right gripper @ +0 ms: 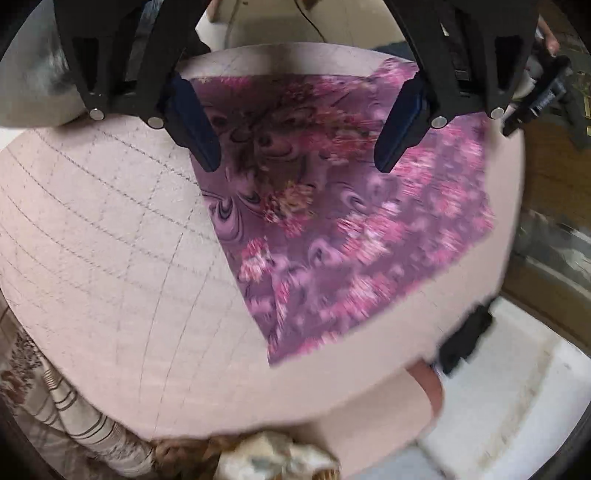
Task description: Fold small clothes
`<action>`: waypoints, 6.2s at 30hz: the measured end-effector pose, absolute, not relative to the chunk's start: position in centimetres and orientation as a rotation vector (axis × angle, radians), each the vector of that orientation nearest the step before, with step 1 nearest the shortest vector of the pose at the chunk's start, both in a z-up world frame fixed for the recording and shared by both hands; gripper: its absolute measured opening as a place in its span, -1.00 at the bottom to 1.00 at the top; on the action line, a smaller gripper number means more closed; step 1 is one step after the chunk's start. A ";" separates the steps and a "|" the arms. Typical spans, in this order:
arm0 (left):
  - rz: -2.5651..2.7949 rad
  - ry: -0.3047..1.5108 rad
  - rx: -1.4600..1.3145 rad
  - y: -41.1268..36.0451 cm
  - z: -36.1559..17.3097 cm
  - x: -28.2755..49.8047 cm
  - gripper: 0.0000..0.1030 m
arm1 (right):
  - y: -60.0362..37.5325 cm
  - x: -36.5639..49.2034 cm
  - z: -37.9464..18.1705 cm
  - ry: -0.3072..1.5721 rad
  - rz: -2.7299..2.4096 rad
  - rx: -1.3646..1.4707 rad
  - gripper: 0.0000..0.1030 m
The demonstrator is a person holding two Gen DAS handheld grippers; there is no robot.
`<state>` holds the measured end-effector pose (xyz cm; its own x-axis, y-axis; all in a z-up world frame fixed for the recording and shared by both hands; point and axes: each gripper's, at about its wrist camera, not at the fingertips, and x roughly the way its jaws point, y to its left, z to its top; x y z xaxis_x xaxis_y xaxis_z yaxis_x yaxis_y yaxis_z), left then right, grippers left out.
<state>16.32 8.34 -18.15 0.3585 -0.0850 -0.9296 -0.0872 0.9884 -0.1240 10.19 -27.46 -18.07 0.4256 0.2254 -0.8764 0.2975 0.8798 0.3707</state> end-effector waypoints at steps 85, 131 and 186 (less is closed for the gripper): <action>-0.381 0.957 -0.411 5.2 -12.0 12.2 -0.82 | 3.7 26.6 -13.2 1.374 0.559 0.062 -0.77; -0.395 1.145 0.035 -14.2 -13.9 15.6 0.53 | -38.8 14.8 -18.0 1.152 0.065 0.760 0.03; -0.371 1.443 -0.713 -8.3 -23.5 30.6 0.75 | -41.0 27.0 -24.6 1.352 0.169 0.865 -0.05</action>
